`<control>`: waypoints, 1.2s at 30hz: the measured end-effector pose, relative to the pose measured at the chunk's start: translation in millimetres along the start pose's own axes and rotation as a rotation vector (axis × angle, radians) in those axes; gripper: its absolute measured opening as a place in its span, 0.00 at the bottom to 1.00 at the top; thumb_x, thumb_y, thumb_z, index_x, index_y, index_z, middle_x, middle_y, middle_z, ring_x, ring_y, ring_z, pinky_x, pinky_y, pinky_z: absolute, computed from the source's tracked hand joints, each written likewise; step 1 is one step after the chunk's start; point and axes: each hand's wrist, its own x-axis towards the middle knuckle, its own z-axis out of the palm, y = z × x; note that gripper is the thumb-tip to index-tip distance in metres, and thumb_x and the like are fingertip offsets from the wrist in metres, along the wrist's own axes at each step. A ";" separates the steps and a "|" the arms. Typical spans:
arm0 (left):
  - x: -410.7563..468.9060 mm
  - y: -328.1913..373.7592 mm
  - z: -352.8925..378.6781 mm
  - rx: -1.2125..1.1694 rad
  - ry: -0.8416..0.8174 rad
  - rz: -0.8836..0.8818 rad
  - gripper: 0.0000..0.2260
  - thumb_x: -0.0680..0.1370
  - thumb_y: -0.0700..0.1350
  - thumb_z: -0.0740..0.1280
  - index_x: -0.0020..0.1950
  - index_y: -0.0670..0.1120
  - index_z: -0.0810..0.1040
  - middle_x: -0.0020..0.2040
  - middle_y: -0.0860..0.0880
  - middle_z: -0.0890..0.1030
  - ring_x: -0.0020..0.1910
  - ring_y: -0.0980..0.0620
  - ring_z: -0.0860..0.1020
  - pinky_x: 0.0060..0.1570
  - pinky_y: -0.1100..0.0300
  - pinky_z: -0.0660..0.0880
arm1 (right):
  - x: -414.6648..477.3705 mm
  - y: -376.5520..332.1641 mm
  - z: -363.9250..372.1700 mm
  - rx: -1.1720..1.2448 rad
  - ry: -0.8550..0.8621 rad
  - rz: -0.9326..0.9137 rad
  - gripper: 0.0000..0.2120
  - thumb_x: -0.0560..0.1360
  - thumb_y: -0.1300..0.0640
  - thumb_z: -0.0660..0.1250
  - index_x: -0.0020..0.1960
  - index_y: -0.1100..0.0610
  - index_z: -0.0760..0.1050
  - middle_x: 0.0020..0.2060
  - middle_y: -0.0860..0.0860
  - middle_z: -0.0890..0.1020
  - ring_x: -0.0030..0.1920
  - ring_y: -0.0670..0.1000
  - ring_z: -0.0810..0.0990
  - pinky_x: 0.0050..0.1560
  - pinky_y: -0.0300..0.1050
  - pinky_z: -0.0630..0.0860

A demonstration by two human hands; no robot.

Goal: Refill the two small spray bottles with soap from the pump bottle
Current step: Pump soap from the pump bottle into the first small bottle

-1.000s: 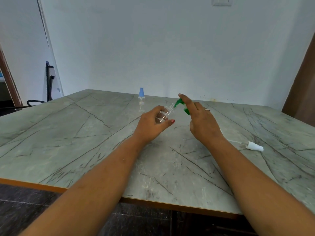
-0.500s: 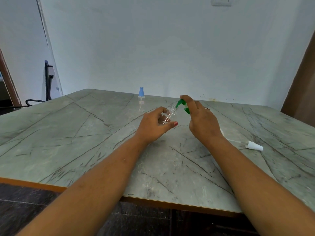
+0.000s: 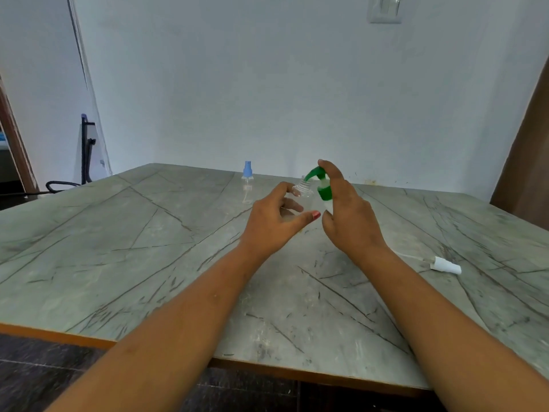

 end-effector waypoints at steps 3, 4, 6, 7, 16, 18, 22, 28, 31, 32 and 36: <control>1.2 10.8 -1.5 -0.062 0.130 0.140 0.21 0.69 0.61 0.70 0.57 0.54 0.74 0.39 0.56 0.80 0.35 0.57 0.79 0.35 0.63 0.78 | 3.4 -8.0 -0.3 0.248 0.056 0.006 0.41 0.71 0.64 0.68 0.73 0.42 0.51 0.57 0.50 0.77 0.42 0.46 0.77 0.37 0.32 0.71; 1.1 12.8 -2.6 -0.072 0.167 0.170 0.19 0.70 0.60 0.70 0.56 0.54 0.74 0.38 0.56 0.80 0.35 0.58 0.78 0.34 0.65 0.77 | 4.2 -11.6 -0.1 0.327 0.059 0.009 0.40 0.71 0.63 0.68 0.73 0.40 0.51 0.56 0.48 0.78 0.43 0.44 0.78 0.39 0.31 0.72; 2.0 15.7 -4.8 -0.068 0.225 0.200 0.17 0.70 0.59 0.70 0.56 0.55 0.74 0.38 0.57 0.80 0.35 0.58 0.78 0.34 0.67 0.75 | 5.8 -17.4 0.7 0.418 0.054 0.005 0.40 0.71 0.61 0.68 0.72 0.38 0.50 0.53 0.44 0.78 0.44 0.41 0.79 0.41 0.32 0.75; 2.4 16.4 -5.4 -0.059 0.243 0.201 0.17 0.70 0.59 0.69 0.56 0.56 0.74 0.39 0.57 0.80 0.36 0.58 0.78 0.35 0.67 0.75 | 6.2 -19.3 1.0 0.431 0.048 0.003 0.40 0.71 0.60 0.68 0.71 0.36 0.50 0.52 0.44 0.78 0.43 0.41 0.79 0.41 0.33 0.76; 1.5 23.7 -4.8 -0.028 0.248 0.192 0.18 0.70 0.61 0.68 0.56 0.55 0.75 0.40 0.58 0.80 0.37 0.59 0.77 0.34 0.70 0.74 | 5.7 -21.9 -1.5 0.428 0.038 0.016 0.38 0.72 0.60 0.70 0.71 0.38 0.52 0.53 0.47 0.79 0.44 0.44 0.80 0.44 0.39 0.79; 1.1 24.9 -4.5 -0.030 0.239 0.185 0.18 0.70 0.60 0.68 0.56 0.55 0.75 0.40 0.58 0.80 0.36 0.59 0.77 0.34 0.70 0.73 | 5.2 -22.9 -1.1 0.418 0.057 0.019 0.36 0.72 0.60 0.70 0.71 0.41 0.54 0.54 0.49 0.79 0.45 0.46 0.80 0.46 0.41 0.79; -1.1 26.8 -1.8 -0.033 0.212 0.182 0.15 0.71 0.57 0.69 0.55 0.55 0.75 0.38 0.58 0.79 0.35 0.59 0.76 0.32 0.71 0.71 | 5.0 -20.8 0.7 0.415 0.093 0.041 0.34 0.72 0.62 0.70 0.70 0.46 0.57 0.53 0.50 0.79 0.45 0.46 0.79 0.44 0.34 0.75; -2.3 27.4 1.1 -0.037 0.200 0.140 0.18 0.71 0.57 0.69 0.57 0.50 0.76 0.38 0.56 0.80 0.34 0.59 0.77 0.34 0.68 0.74 | 5.1 -20.5 3.0 0.398 0.103 0.047 0.34 0.71 0.62 0.70 0.70 0.46 0.57 0.53 0.50 0.79 0.45 0.46 0.79 0.44 0.35 0.75; -1.7 28.7 1.0 -0.063 0.196 0.116 0.19 0.72 0.55 0.70 0.59 0.48 0.77 0.41 0.52 0.81 0.37 0.55 0.79 0.36 0.61 0.78 | 4.1 -20.7 3.2 0.374 0.096 0.032 0.36 0.72 0.59 0.70 0.72 0.43 0.54 0.55 0.49 0.78 0.46 0.47 0.79 0.43 0.32 0.74; -1.6 29.1 0.9 -0.074 0.199 0.111 0.20 0.72 0.55 0.70 0.59 0.47 0.77 0.42 0.52 0.81 0.37 0.54 0.79 0.37 0.59 0.79 | 4.2 -20.8 3.4 0.373 0.097 0.025 0.36 0.72 0.58 0.70 0.72 0.42 0.53 0.55 0.49 0.78 0.47 0.46 0.79 0.43 0.29 0.72; -2.0 30.3 1.2 -0.092 0.201 0.103 0.19 0.71 0.56 0.70 0.58 0.49 0.77 0.40 0.54 0.81 0.37 0.54 0.79 0.37 0.56 0.79 | 5.0 -19.8 4.2 0.403 0.102 0.030 0.35 0.72 0.60 0.69 0.71 0.43 0.55 0.54 0.49 0.79 0.45 0.46 0.80 0.41 0.29 0.72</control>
